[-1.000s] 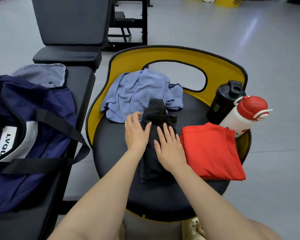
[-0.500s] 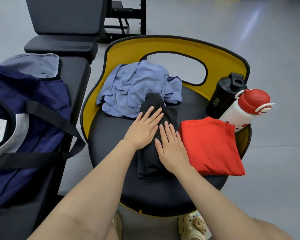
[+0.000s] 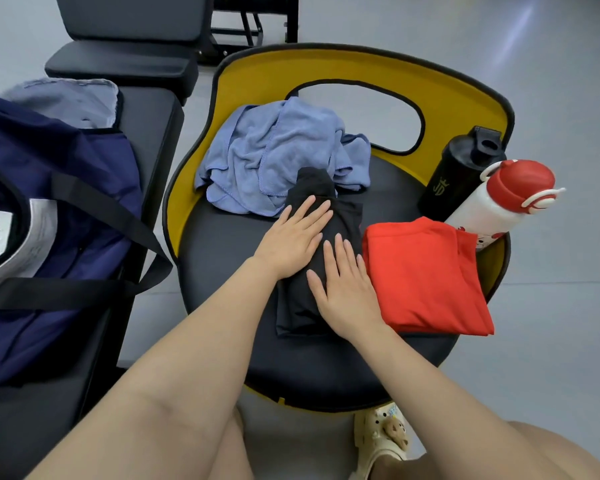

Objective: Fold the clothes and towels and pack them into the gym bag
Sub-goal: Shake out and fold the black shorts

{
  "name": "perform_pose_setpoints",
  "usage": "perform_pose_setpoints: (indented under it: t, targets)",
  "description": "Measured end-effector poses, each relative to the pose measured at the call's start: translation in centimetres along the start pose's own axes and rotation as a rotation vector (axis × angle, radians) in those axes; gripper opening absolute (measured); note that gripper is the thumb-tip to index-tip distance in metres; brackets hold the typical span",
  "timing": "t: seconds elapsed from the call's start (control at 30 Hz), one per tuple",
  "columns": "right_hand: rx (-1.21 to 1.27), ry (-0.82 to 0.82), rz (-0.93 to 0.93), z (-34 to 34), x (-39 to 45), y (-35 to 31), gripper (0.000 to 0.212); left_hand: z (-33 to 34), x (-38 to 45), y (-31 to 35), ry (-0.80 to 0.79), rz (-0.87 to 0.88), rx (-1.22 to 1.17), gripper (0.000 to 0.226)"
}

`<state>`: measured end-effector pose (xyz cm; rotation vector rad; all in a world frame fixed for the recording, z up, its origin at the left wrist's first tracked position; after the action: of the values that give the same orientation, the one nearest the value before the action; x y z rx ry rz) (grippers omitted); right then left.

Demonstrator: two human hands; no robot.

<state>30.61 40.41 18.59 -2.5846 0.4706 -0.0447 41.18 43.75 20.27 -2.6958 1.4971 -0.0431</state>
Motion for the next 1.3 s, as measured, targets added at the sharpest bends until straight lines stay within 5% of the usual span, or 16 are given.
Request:
perform_pose_setpoints:
  t: [0.37, 0.53, 0.67, 0.87, 1.3]
  targets:
    - [-0.047, -0.053, -0.010, 1.0, -1.1, -0.5, 0.100, 0.3, -0.3, 0.5, -0.001, -0.017, -0.185, 0.051]
    - [0.098, 0.135, -0.059, -3.1, -0.2, -1.2, 0.053, -1.6, -2.0, -1.9, 0.252, -0.206, -0.428, 0.047]
    - [0.071, 0.274, -0.107, -5.3, 1.4, -1.6, 0.044, -1.0, -2.3, -1.1, 0.121, -0.262, -0.341, 0.051]
    - [0.112, 0.044, 0.066, -1.5, 2.8, 0.8, 0.053, 0.7, -2.5, 0.9, 0.005, -0.257, -0.199, 0.057]
    - [0.222, 0.015, 0.059, 1.3, 2.2, -2.1, 0.053, 0.5, -4.8, -0.6, -0.041, -0.217, -0.035, 0.056]
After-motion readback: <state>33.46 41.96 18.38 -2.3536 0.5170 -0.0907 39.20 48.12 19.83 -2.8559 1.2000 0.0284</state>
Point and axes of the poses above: each hand's wrist, its own x-axis towards the middle knuckle, its own z-axis out of the palm, y = z × x, the point moved 8 cm from there along x, towards the middle knuckle, and after that the axes turned 13 degrees about x, right-handed, at the moved point
